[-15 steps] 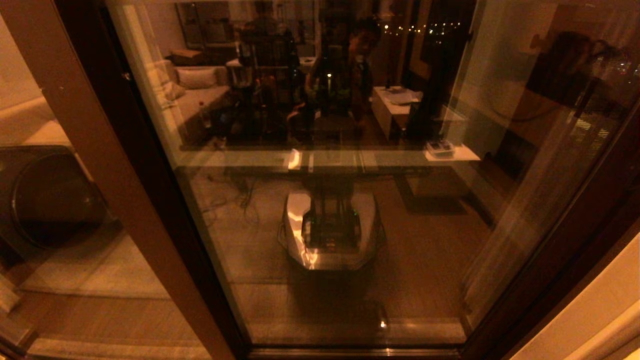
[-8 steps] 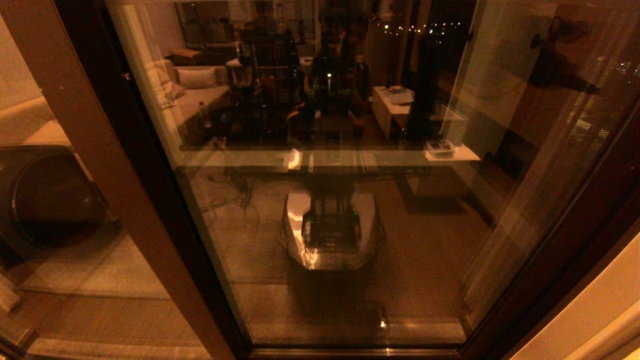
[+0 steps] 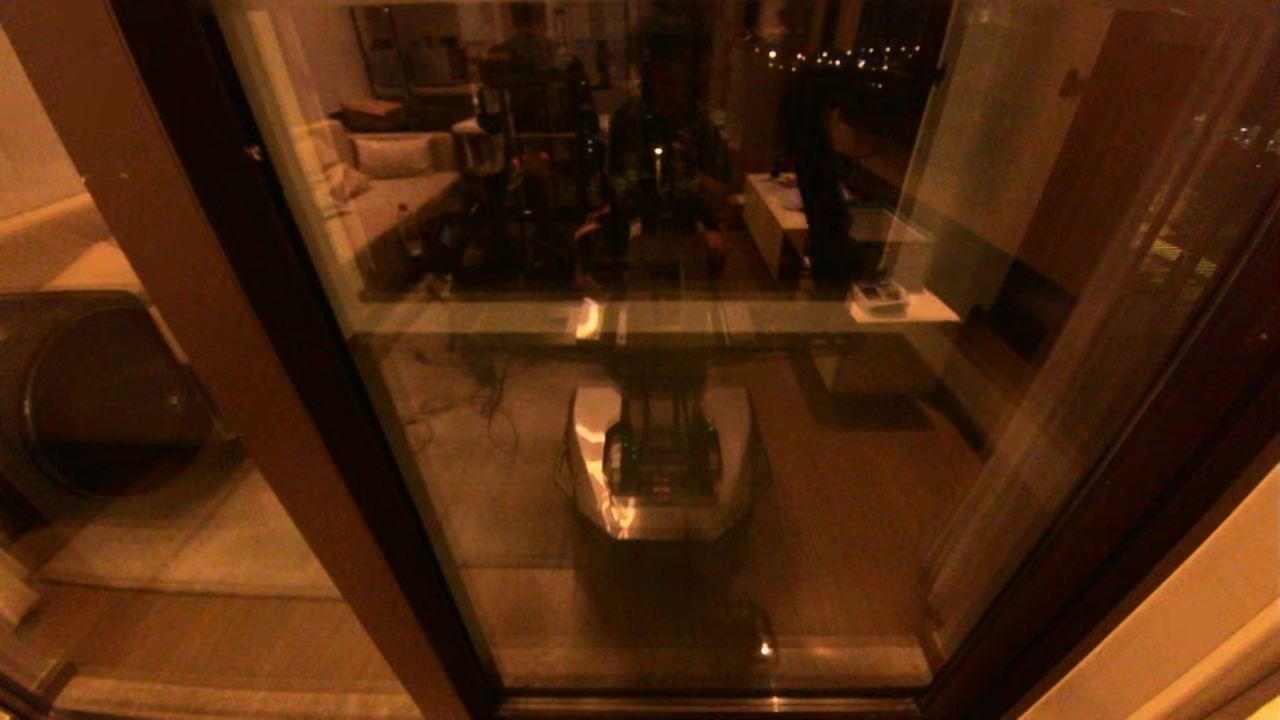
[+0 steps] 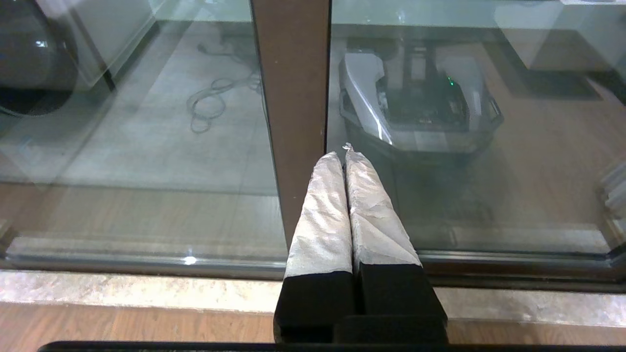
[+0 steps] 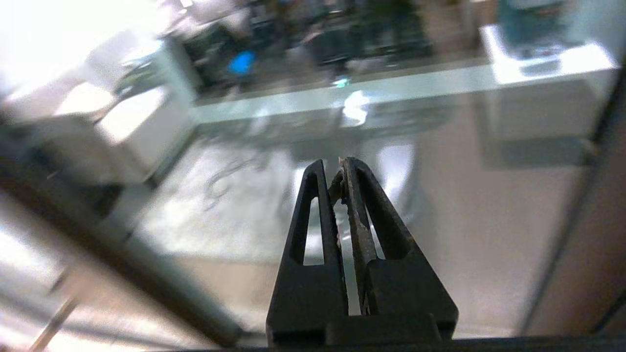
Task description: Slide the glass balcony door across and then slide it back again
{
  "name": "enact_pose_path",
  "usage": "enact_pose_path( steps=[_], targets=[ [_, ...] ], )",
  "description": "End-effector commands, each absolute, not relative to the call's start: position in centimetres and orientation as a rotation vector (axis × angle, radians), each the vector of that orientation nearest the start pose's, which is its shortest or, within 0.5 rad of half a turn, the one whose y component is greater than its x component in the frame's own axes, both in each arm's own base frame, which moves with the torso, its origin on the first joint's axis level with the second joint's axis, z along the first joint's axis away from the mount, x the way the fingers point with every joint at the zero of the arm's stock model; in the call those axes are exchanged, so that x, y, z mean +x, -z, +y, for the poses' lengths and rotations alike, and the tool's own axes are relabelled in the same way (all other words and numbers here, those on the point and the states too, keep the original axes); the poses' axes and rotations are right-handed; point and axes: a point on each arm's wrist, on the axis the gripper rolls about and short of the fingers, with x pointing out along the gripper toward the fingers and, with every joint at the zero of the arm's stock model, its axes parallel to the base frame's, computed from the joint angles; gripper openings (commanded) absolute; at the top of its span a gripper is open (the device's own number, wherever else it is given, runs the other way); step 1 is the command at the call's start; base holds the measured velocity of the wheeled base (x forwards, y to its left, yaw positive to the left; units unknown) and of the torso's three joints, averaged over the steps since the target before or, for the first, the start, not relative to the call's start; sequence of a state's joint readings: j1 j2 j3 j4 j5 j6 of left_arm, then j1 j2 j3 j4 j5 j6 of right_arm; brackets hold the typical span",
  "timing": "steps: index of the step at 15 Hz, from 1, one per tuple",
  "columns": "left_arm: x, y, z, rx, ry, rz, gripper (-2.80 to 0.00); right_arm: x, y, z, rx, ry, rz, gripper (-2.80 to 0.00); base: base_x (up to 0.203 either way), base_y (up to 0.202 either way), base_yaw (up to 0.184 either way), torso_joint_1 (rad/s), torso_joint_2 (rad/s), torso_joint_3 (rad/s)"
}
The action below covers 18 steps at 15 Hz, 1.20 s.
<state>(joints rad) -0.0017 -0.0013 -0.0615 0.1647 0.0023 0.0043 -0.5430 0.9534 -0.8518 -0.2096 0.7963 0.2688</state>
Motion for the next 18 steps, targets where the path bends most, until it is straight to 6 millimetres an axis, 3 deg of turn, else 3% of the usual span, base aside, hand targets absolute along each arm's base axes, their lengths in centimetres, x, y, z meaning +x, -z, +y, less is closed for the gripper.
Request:
enact_pose_path(
  steps=[1, 5, 7, 11, 14, 16, 18],
  targets=[
    [-2.8, -7.5, 0.0, 0.005, -0.001, 0.103, -2.8, 3.2, -31.9, 0.1, 0.17, -0.313, -0.078, -2.8, 0.0, 0.0, 0.0, 0.0, 0.0, 0.0],
    [-2.8, -7.5, 0.0, 0.005, -0.001, 0.102, -2.8, -1.3, -33.3, 2.5, 0.249, -0.494, 0.029, -2.8, 0.0, 0.0, 0.0, 0.0, 0.0, 0.0],
    [-2.8, -7.5, 0.0, 0.005, -0.001, 0.103, -2.8, -3.9, -32.9, 2.7, 0.297, -0.635, 0.11, -2.8, 0.0, 0.0, 0.0, 0.0, 0.0, 0.0],
    [-2.8, -7.5, 0.0, 0.005, -0.001, 0.102, -2.8, -9.8, -29.5, 3.3, 0.226, -0.576, 0.078, -2.8, 0.0, 0.0, 0.0, 0.0, 0.0, 0.0],
    [-2.8, -7.5, 0.0, 0.005, -0.001, 0.103, -2.8, -12.1, -28.5, 1.7, 0.217, -0.649, 0.11, -2.8, 0.0, 0.0, 0.0, 0.0, 0.0, 0.0],
    [-2.8, -7.5, 0.0, 0.005, -0.001, 0.103, -2.8, -13.9, -26.1, 1.3, 0.191, -0.612, 0.128, -2.8, 0.0, 0.0, 0.0, 0.0, 0.0, 0.0],
    [-2.8, -7.5, 0.0, 0.005, -0.001, 0.103, -2.8, -13.9, -22.4, 1.1, 0.149, -0.528, 0.17, -2.8, 0.0, 0.0, 0.0, 0.0, 0.0, 0.0]
  ],
)
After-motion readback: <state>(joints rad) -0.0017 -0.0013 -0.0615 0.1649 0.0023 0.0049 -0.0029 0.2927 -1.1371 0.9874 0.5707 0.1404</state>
